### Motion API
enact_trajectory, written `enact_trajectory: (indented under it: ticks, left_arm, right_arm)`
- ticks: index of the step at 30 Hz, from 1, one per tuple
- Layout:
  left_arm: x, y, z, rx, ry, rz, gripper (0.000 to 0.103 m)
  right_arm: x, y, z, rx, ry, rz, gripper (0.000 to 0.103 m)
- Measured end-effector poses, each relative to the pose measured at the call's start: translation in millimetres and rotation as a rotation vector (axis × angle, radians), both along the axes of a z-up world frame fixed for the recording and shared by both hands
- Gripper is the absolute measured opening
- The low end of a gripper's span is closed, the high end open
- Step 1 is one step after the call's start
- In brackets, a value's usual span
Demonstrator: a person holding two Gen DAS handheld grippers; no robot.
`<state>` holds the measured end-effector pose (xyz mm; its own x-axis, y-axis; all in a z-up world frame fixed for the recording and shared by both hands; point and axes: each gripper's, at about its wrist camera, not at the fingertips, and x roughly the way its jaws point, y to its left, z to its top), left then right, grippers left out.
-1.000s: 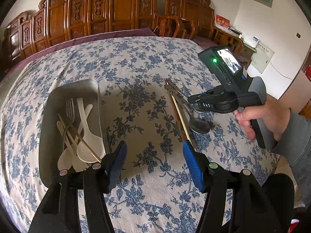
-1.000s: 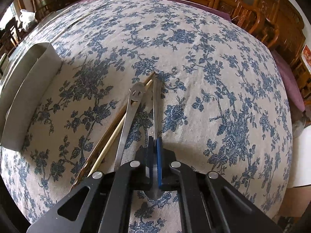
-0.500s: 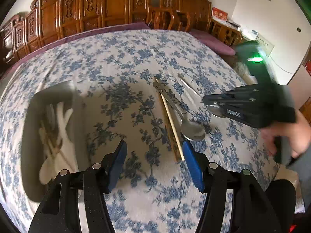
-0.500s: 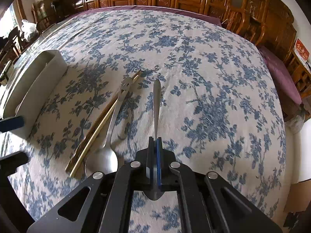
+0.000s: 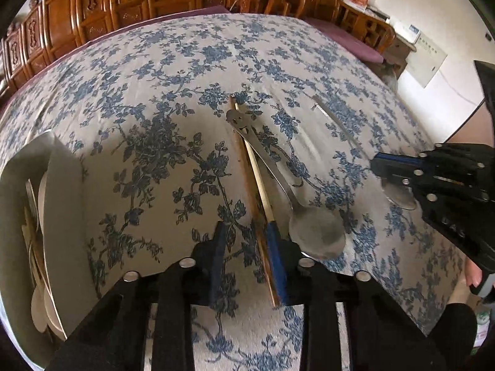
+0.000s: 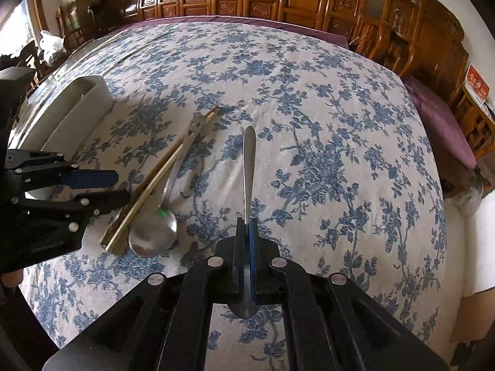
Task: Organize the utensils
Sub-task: 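Grasp a wooden chopstick from the pile with the left gripper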
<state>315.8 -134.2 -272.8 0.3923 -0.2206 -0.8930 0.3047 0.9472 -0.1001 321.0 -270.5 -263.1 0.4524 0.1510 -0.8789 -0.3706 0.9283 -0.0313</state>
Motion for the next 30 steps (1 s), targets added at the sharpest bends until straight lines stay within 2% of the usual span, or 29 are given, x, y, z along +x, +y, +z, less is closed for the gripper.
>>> enact_trajectory:
  ticks: [8,10,11,15,24,30]
  left_arm:
    - [20,-10,-7,0.066,-0.008,0.002,0.020]
    - [21,-11,-8,0.092,-0.021,-0.001,0.008]
    - [22,-10,-7,0.086,-0.017,-0.003,0.004]
    - [24,3,-4,0.086,-0.021,0.026,0.004]
    - [7,42,40,0.065,-0.085,0.041,0.004]
    - [-5,71,68,0.057,-0.117,0.070,0.004]
  right_arm:
    - [-2,-6,-2,0.009,0.000,-0.009,0.003]
    - [-3,-6,-1,0.011,0.000,-0.010,0.003]
    - [-3,-6,-1,0.013,-0.001,-0.012,0.003]
    - [-8,-3,2,0.016,-0.004,-0.008,0.003]
    - [-15,14,15,0.008,-0.018,0.009,0.003]
    - [-20,35,35,0.014,-0.044,0.029,0.003]
